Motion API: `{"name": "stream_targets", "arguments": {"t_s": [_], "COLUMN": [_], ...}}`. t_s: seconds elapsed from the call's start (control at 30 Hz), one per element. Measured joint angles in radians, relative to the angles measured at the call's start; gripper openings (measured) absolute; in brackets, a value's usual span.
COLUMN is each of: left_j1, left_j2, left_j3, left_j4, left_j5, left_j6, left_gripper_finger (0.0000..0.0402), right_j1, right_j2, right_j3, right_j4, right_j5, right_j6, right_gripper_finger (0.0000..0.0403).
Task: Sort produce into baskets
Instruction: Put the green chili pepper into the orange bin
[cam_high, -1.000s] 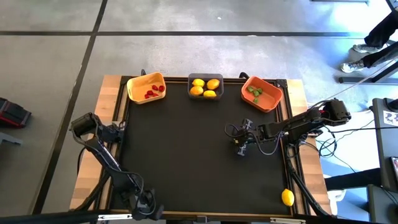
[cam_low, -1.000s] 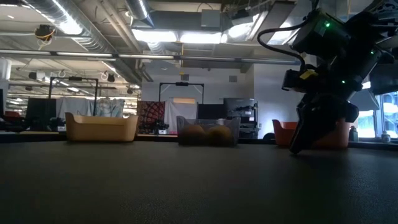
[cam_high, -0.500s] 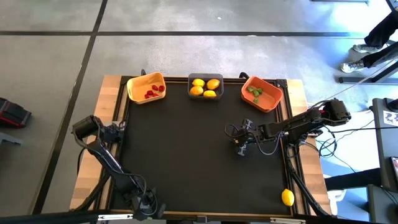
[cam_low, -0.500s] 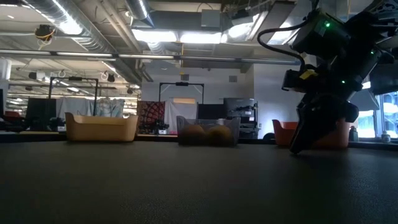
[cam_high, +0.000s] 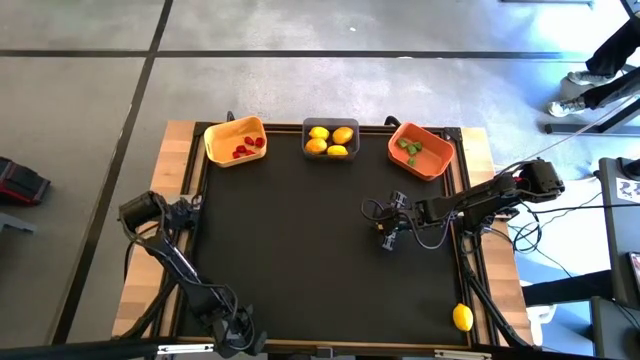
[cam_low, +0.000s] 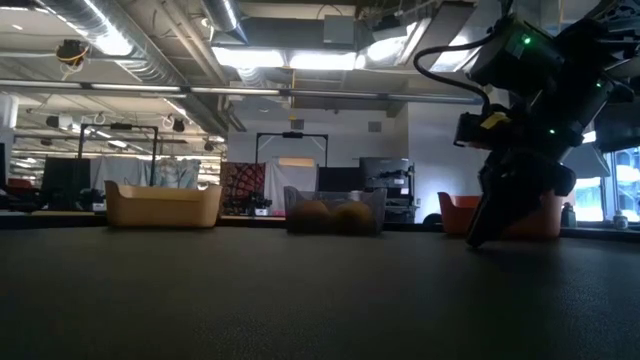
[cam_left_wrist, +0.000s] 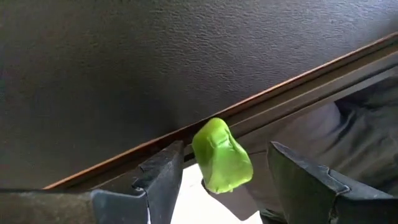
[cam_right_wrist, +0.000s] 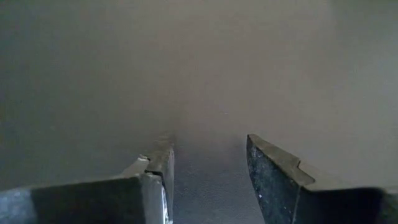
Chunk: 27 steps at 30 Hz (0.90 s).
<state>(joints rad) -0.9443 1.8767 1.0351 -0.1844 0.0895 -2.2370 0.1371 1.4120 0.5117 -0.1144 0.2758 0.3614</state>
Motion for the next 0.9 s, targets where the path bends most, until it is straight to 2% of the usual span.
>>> {"name": "stream_targets", "arguments": {"t_s": [0.3, 0.67, 0.77, 0.9], "left_j1": [-0.001, 0.0, 0.002, 0.019], "left_j2": [0.003, 0.005, 0.005, -0.022], "left_j3": [0.002, 0.002, 0.002, 0.0], "left_j4": [-0.024, -0.062, -0.063, -0.07], "left_j5": [0.008, 0.014, 0.016, 0.029], "left_j6": [0.045, 0.126, 0.176, 0.388], "left_gripper_finger": [0.0218, 0.0091, 0.0068, 0.006], "right_j1": [0.0, 0.0, 0.0, 0.0], "right_j2": [0.0, 0.0, 0.0, 0.0], "right_j3": [0.0, 0.0, 0.0, 0.0], "right_j4": [0.0, 0.0, 0.0, 0.0], "right_j5": [0.001, 0.002, 0.002, 0.002], "right_j6": [0.0, 0.0, 0.0, -0.004], "right_gripper_finger": [0.0149, 0.0149, 0.0149, 0.0149]}}
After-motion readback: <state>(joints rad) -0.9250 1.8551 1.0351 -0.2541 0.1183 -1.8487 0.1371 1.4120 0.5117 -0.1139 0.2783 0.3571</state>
